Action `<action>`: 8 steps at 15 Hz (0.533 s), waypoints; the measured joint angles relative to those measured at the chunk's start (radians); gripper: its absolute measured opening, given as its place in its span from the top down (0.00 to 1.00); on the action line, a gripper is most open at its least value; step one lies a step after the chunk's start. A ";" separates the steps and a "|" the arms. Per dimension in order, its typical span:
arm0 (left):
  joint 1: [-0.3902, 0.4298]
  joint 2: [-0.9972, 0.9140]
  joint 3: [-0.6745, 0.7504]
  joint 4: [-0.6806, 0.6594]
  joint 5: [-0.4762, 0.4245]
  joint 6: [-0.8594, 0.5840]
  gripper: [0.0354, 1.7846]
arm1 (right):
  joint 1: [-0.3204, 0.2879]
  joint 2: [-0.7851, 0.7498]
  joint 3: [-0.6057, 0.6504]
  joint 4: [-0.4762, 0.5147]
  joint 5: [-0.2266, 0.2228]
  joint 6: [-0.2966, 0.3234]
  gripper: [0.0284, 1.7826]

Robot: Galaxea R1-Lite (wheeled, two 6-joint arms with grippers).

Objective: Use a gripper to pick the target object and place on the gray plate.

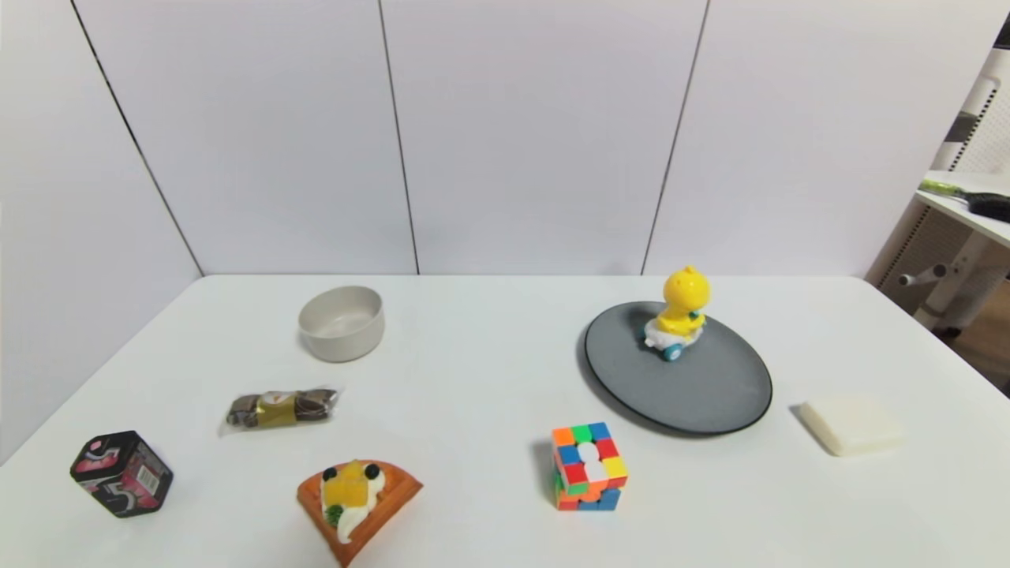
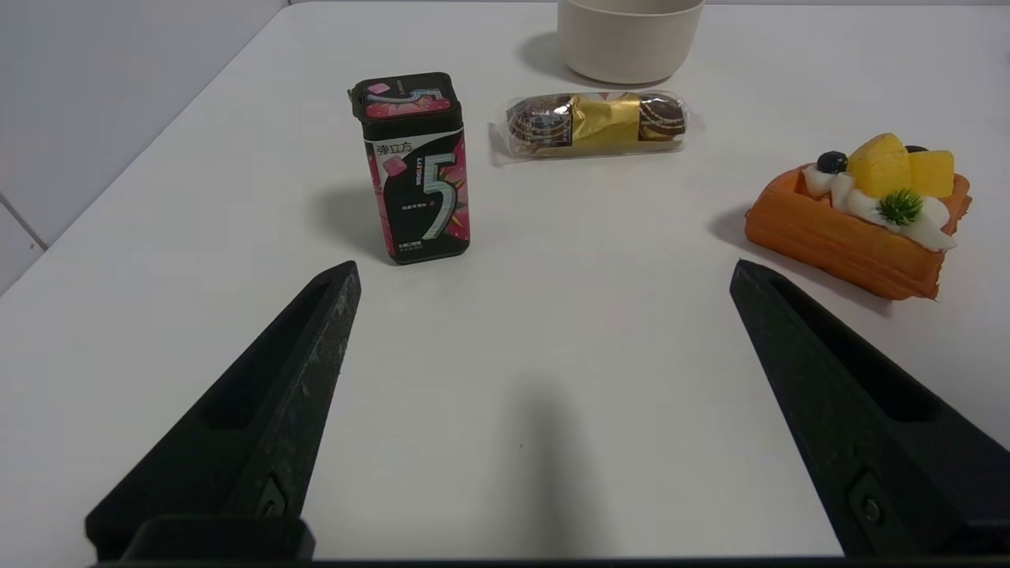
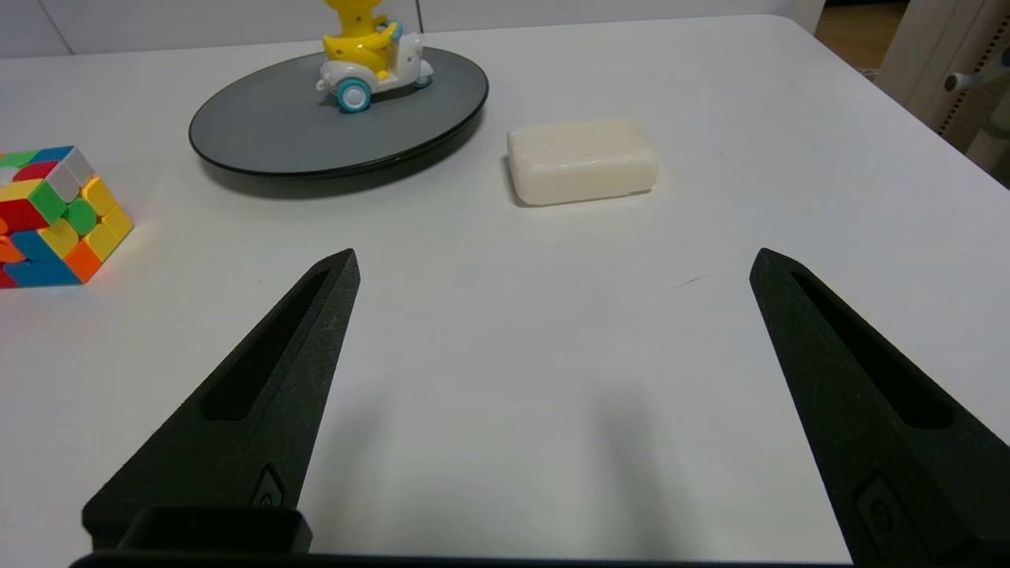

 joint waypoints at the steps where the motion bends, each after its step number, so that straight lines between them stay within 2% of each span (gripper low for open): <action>1: 0.000 0.000 0.000 0.000 0.000 0.000 0.06 | 0.000 0.000 0.000 0.000 0.001 0.000 0.04; 8: 0.000 0.000 0.000 0.000 0.000 0.000 0.06 | 0.000 0.000 0.000 0.000 0.001 -0.008 0.04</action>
